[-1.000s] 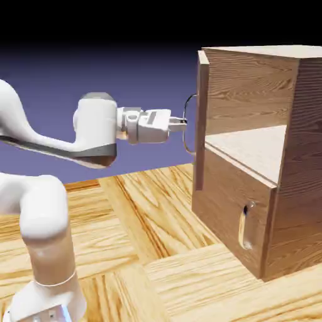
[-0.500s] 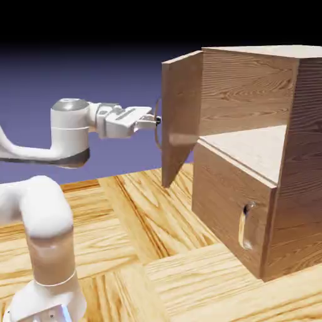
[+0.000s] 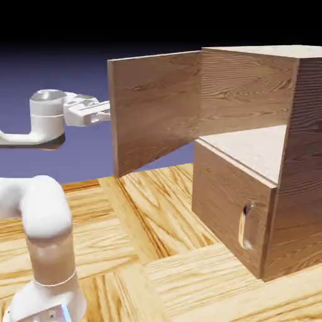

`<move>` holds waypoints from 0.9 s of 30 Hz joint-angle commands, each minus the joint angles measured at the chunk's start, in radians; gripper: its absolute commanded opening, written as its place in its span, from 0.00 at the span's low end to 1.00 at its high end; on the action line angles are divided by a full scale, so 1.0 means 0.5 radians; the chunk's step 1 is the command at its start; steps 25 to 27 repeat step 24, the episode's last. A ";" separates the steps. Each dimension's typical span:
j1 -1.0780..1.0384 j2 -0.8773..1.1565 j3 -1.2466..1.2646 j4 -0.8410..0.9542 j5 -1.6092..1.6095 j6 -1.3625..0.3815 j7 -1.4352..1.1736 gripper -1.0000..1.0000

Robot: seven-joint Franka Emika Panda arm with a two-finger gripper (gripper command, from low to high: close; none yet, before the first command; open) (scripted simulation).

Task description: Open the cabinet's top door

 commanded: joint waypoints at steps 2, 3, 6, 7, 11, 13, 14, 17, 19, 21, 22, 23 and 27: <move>-0.117 0.030 0.112 0.144 0.070 -0.136 -0.007 0.00; -0.178 0.041 0.164 0.217 0.101 -0.199 -0.011 0.00; -0.365 0.060 0.310 0.434 0.183 -0.381 -0.030 0.00; -0.428 0.062 0.355 0.506 0.208 -0.439 -0.038 0.00; -0.682 0.052 0.516 0.796 0.292 -0.661 -0.078 0.00; -0.809 0.035 0.586 0.941 0.329 -0.766 -0.105 0.00; -0.872 0.026 0.618 1.014 0.345 -0.818 -0.118 0.00; -1.056 -0.007 0.705 1.231 0.387 -0.970 -0.162 0.00; -1.176 -0.033 0.755 1.376 0.410 -1.069 -0.195 0.00; -1.294 -0.060 0.798 1.521 0.428 -1.166 -0.230 0.00; -1.351 -0.075 0.818 1.593 0.436 -1.213 -0.248 0.00; -1.402 -0.088 0.835 1.657 0.442 -1.255 -0.264 0.00; -1.402 -0.088 0.835 1.657 0.442 -1.255 -0.264 1.00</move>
